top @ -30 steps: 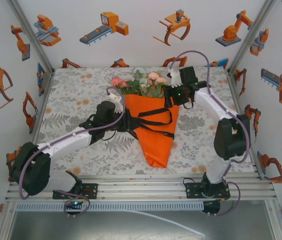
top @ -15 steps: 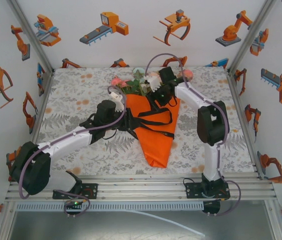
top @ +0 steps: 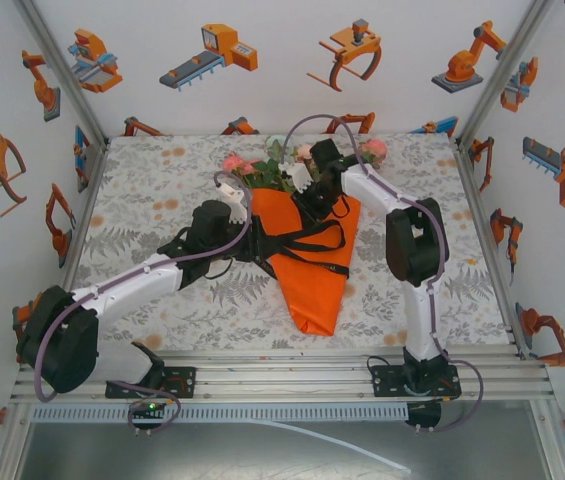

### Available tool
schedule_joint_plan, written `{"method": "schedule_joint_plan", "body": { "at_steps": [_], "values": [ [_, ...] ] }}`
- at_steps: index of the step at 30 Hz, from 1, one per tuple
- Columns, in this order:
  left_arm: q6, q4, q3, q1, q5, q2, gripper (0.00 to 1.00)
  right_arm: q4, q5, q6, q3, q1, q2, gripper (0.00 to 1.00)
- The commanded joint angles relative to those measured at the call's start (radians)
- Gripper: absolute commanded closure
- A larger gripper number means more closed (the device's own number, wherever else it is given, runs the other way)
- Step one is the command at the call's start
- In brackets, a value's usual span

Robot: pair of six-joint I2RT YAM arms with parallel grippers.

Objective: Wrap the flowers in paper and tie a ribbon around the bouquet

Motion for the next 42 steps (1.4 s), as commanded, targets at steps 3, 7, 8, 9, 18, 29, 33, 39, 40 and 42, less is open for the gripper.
{"method": "schedule_joint_plan", "body": {
  "at_steps": [3,7,8,9,18,29,33,39,40,42],
  "values": [
    [0.022,-0.004,0.01,-0.005,0.001,-0.024,0.58,-0.004,0.037,-0.041,0.006,0.015,-0.005,0.38],
    [0.022,-0.002,0.011,-0.005,0.003,-0.019,0.58,-0.013,0.073,-0.086,-0.008,0.032,0.004,0.34],
    [0.02,0.0,0.01,-0.005,0.002,-0.019,0.58,-0.017,0.085,-0.102,-0.015,0.038,0.007,0.35],
    [0.021,0.0,0.011,-0.005,0.003,-0.017,0.58,-0.017,0.105,-0.108,-0.022,0.044,0.01,0.35],
    [0.02,-0.003,0.002,-0.004,-0.003,-0.031,0.58,-0.009,0.175,-0.101,-0.026,0.059,0.027,0.63],
    [0.033,0.006,0.014,-0.005,0.014,-0.018,0.58,0.077,0.199,-0.05,-0.059,0.038,-0.165,1.0],
    [0.069,0.032,0.029,-0.007,0.039,0.009,0.58,0.218,0.245,0.01,-0.148,-0.004,-0.302,1.0],
    [0.272,0.046,0.107,-0.058,0.103,0.104,0.58,0.367,0.37,0.041,-0.288,-0.072,-0.447,1.0],
    [0.337,0.02,0.139,-0.082,0.105,0.126,0.57,0.384,0.389,0.05,-0.311,-0.078,-0.466,1.0],
    [0.458,-0.038,0.201,-0.127,0.094,0.174,0.57,0.41,0.406,0.081,-0.345,-0.094,-0.498,1.0]
  ]
}}
